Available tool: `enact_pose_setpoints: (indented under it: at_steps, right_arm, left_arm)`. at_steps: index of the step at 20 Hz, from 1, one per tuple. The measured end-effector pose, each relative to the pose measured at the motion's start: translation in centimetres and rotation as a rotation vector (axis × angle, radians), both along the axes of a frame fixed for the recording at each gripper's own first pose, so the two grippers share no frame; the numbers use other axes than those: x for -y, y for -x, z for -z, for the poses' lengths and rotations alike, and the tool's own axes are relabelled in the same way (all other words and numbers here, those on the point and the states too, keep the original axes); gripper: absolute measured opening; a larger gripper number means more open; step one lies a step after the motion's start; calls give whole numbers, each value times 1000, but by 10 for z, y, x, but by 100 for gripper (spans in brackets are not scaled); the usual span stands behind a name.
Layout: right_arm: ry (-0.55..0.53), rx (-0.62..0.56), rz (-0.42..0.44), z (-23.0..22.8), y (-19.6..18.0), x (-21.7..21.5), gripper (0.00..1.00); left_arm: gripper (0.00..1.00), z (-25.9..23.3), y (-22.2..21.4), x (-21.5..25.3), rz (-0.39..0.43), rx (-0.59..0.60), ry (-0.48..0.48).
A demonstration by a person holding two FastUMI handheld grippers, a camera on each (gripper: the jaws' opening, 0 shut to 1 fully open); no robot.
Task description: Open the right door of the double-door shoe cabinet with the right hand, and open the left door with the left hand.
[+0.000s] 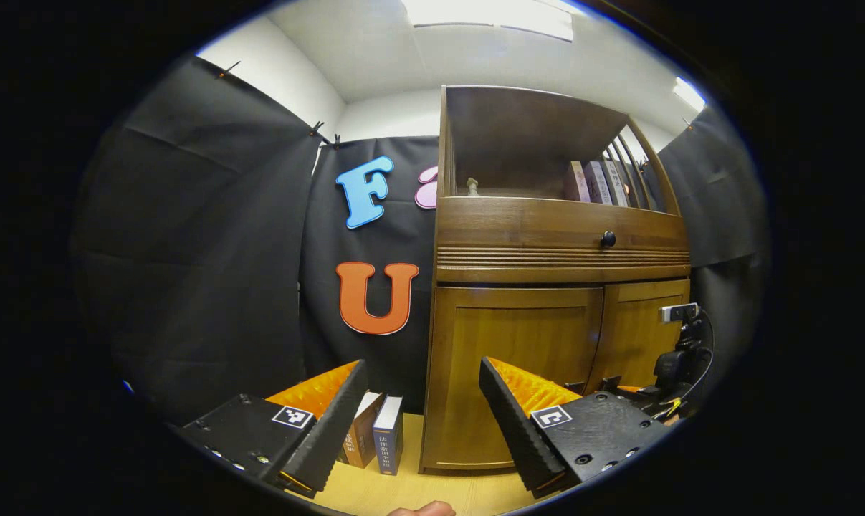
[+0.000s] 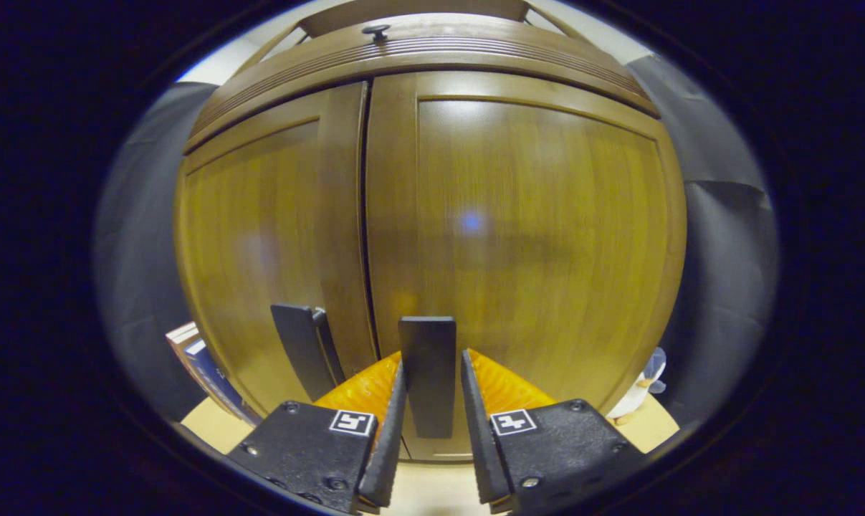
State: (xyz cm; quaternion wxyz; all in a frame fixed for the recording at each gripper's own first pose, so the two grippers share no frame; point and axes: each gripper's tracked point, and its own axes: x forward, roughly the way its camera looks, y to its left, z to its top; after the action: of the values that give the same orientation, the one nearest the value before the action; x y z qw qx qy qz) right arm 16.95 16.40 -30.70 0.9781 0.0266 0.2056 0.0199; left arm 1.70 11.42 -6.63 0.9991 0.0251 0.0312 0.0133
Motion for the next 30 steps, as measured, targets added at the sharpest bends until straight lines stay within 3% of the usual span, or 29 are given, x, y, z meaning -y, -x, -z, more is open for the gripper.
enact_pose_setpoints:
  at_steps: [2, 3, 4, 5, 6, 8, 9, 10, 12, 21, 22, 23, 26, 27, 29, 30]
  right_arm:
    - [11, 5, 27, 3, -5, -2, 39]
    - [11, 8, 45, 4, -5, -2, 38]
    - [9, 8, 48, 3, -5, -2, 36]
    - [-4, 5, 47, 3, -4, -2, 34]
    - [-22, 0, 45, 2, -4, -2, 33]
    - [-28, -5, 44, 2, -2, -1, 30]
    - [-26, -4, 47, 2, -2, -1, 30]
    - [-22, -3, 51, 1, -1, 0, 29]
    - [-18, -5, 53, 0, 4, 1, 29]
    - [-29, -13, -8, -9, 54, 13, 27]
    - [-29, -14, -19, -10, 59, 15, 26]
    - [-32, -15, -29, -12, 66, 18, 26]
    - [-40, -15, -55, -15, 84, 25, 25]
    - [-36, -14, -65, -14, 89, 27, 25]
    - [-31, -15, -80, -17, 99, 33, 25]
    - [-34, -16, -84, -18, 104, 36, 25]
  left_arm:
    - [94, 6, -2, -2, 14, -20, 2]
    - [100, 8, -3, -2, 21, -28, 4]
    - [94, 8, -4, -2, 30, -32, 4]
    - [100, 8, -6, -2, 36, -32, 2]
    - [94, 7, -8, -4, 39, -30, 2]
    - [100, 8, -11, -2, 52, -29, 11]
    - [94, 9, -13, -1, 58, -30, 16]
    - [100, 9, -14, 1, 63, -31, 18]
    - [95, 11, -14, 7, 78, -35, 21]
    - [95, 10, -11, 48, 146, -27, 11]
    - [100, 10, -10, 52, 148, -24, 11]
    - [95, 10, -10, 58, 152, -25, 15]
    - [95, 17, -11, 84, 187, -50, 31]
    - [100, 20, -11, 92, 197, -61, 30]
    - [94, 20, -12, 108, 216, -64, 30]
    - [100, 19, -12, 116, 226, -62, 29]
